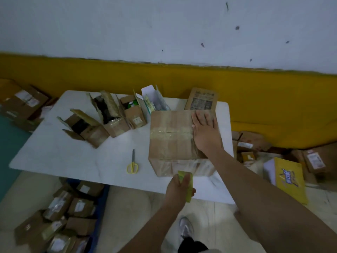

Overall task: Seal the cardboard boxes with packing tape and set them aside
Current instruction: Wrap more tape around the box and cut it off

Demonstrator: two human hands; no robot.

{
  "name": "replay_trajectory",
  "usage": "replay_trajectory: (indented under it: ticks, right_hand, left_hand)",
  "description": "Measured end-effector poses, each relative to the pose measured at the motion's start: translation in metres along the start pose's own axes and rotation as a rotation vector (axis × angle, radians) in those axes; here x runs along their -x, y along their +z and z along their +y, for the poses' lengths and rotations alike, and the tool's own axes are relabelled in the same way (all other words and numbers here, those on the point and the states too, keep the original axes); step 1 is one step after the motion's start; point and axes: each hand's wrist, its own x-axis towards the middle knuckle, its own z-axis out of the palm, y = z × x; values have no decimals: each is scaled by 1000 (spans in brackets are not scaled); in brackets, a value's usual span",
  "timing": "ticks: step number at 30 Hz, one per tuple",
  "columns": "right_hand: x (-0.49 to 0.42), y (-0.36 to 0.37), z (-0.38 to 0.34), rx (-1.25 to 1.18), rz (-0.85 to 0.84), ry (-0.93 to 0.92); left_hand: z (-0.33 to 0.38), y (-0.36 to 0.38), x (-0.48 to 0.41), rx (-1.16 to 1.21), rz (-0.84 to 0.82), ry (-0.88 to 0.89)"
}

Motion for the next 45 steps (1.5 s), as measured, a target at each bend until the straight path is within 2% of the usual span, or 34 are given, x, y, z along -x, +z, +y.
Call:
replay_trajectory:
  ticks: [3, 5, 9, 13, 15, 16, 17, 19, 21, 22, 23, 25, 29, 34, 36, 38, 40, 42, 43, 45]
  right_hand:
    - [3, -2, -2, 23, -5, 12]
    - [2, -8, -4, -5, -7, -57]
    - [-12, -11, -13, -53, -133, -250]
    - [30, -2, -12, 106, -166, -392]
    - [61, -5, 4, 153, -163, -482]
    - [72, -6, 15, 163, -153, -503]
    - [83, -8, 26, 169, -114, -479]
    - [96, -8, 47, 85, -7, -251]
    - [100, -11, 57, -233, -28, 24]
    - [99, -13, 55, -418, -100, 95]
    - [99, -14, 50, -575, -162, 105]
    - [102, -13, 39, -699, -168, 91]
    - [101, -24, 33, -703, -45, 248]
    - [74, -61, 32, -423, 28, 296]
    - [56, -62, 29, -311, 51, 329]
    - [37, -52, 29, -247, 42, 314]
    - [22, -26, 28, -151, -30, 142]
    - [14, 6, 22, -7, -162, -45]
    - [14, 20, 18, 27, -213, -87]
    - [17, 34, 13, 56, -207, -115]
  left_hand:
    - [-12, 0, -18, -105, 5, 52]
    - [-12, 0, -25, -143, -9, 79]
    - [-4, 2, -33, -40, -46, 58]
    - [1, 1, -34, 63, -88, 4]
    - [6, -6, -30, -21, -129, -37]
    - [8, -17, -26, -177, -138, -50]
    - [8, -30, -24, -348, -136, -41]
    - [2, -66, -24, -518, -36, -58]
    - [-3, -97, -27, -489, 205, -11]
    - [-2, -104, -31, -442, 260, 61]
    - [4, -107, -35, -370, 243, 130]
    - [16, -99, -44, -322, 220, 219]
    - [40, -89, -45, -542, 439, 303]
    - [81, -93, -45, -757, 651, 346]
    - [92, -86, -60, -771, 598, 293]
    - [95, -73, -79, -643, 546, 271]
    - [92, -50, -90, -517, 420, 356]
    - [89, -26, -97, -462, 210, 389]
    - [88, -18, -100, -465, 129, 373]
    - [87, -9, -112, -510, 87, 395]
